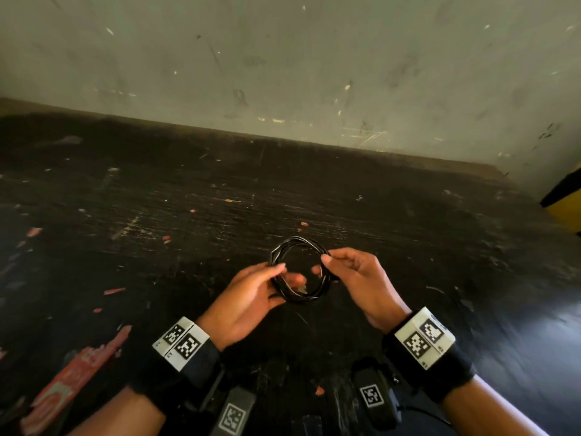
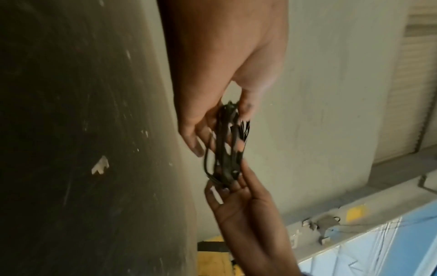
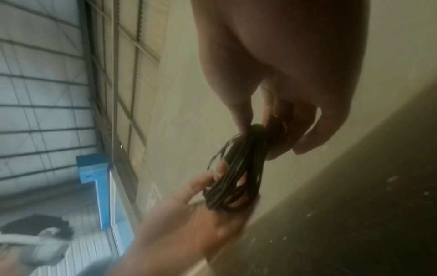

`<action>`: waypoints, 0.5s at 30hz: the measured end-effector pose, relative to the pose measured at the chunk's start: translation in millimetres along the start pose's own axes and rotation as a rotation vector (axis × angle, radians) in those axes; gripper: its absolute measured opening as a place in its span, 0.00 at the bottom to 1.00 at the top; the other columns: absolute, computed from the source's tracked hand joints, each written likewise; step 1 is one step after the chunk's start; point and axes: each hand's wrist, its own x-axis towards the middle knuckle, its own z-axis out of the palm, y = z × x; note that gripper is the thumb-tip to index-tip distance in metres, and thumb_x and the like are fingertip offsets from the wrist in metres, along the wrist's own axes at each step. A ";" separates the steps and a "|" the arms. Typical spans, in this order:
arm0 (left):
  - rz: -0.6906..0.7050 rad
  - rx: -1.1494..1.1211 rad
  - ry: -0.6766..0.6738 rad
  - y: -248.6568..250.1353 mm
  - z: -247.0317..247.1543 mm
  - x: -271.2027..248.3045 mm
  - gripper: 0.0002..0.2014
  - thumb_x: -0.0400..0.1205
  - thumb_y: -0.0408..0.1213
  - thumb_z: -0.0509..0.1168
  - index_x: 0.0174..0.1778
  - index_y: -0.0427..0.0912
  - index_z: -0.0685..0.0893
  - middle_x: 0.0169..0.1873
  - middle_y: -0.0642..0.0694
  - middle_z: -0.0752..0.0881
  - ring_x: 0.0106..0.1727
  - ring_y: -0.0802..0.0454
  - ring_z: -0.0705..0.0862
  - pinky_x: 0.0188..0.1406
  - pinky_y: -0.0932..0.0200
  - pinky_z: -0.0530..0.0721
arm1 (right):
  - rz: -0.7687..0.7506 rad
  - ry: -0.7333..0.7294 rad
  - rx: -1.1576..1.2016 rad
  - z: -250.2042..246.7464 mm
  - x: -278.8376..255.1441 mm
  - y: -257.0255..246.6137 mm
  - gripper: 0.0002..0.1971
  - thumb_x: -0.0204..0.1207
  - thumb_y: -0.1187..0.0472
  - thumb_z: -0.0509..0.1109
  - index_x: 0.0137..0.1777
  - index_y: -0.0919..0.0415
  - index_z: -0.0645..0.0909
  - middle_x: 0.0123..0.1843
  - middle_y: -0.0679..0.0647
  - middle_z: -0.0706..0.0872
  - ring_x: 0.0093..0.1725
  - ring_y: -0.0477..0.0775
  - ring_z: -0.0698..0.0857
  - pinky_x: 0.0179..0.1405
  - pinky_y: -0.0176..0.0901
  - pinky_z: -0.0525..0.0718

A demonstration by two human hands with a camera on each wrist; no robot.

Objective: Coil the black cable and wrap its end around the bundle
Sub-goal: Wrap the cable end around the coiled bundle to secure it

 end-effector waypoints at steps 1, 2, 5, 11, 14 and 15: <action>0.014 -0.077 0.009 -1.2 2.3 0.7 0.05 0.77 0.33 0.63 0.45 0.35 0.81 0.34 0.36 0.89 0.42 0.42 0.90 0.58 0.42 0.83 | 0.015 -0.014 0.010 0.4 -1.2 3.6 0.09 0.78 0.61 0.69 0.55 0.64 0.84 0.47 0.58 0.93 0.48 0.51 0.91 0.49 0.41 0.85; 0.026 -0.138 0.009 -1.4 4.9 1.1 0.04 0.79 0.31 0.61 0.44 0.35 0.80 0.29 0.39 0.86 0.36 0.44 0.89 0.56 0.43 0.82 | 0.021 -0.022 0.012 0.3 -1.8 6.8 0.10 0.79 0.61 0.69 0.56 0.65 0.83 0.47 0.59 0.93 0.49 0.53 0.91 0.52 0.43 0.85; 0.047 -0.191 0.039 -1.1 9.4 3.2 0.08 0.81 0.33 0.55 0.39 0.36 0.76 0.18 0.49 0.70 0.19 0.54 0.73 0.42 0.51 0.77 | 0.026 -0.059 -0.036 -0.8 -4.5 11.3 0.09 0.78 0.60 0.69 0.55 0.64 0.83 0.47 0.58 0.93 0.50 0.53 0.91 0.53 0.44 0.85; 0.112 0.174 0.158 1.9 14.8 6.1 0.20 0.85 0.49 0.54 0.33 0.40 0.76 0.14 0.54 0.65 0.14 0.58 0.64 0.25 0.56 0.67 | -0.108 -0.179 -0.249 0.3 -7.5 0.8 0.16 0.81 0.55 0.64 0.67 0.53 0.78 0.54 0.52 0.90 0.54 0.44 0.88 0.56 0.40 0.86; 0.145 0.329 0.164 3.5 20.0 3.7 0.17 0.86 0.44 0.56 0.34 0.40 0.75 0.11 0.54 0.69 0.13 0.62 0.67 0.22 0.59 0.64 | -0.208 -0.195 -0.290 9.0 -6.2 -3.7 0.16 0.84 0.55 0.57 0.68 0.53 0.78 0.47 0.56 0.89 0.44 0.47 0.88 0.46 0.38 0.86; 0.146 0.344 0.158 4.5 18.3 3.9 0.16 0.86 0.44 0.56 0.35 0.40 0.76 0.11 0.55 0.70 0.13 0.62 0.68 0.22 0.60 0.65 | -0.242 -0.173 -0.313 13.0 -6.1 -2.7 0.15 0.85 0.56 0.57 0.67 0.54 0.79 0.42 0.57 0.87 0.39 0.47 0.86 0.40 0.36 0.85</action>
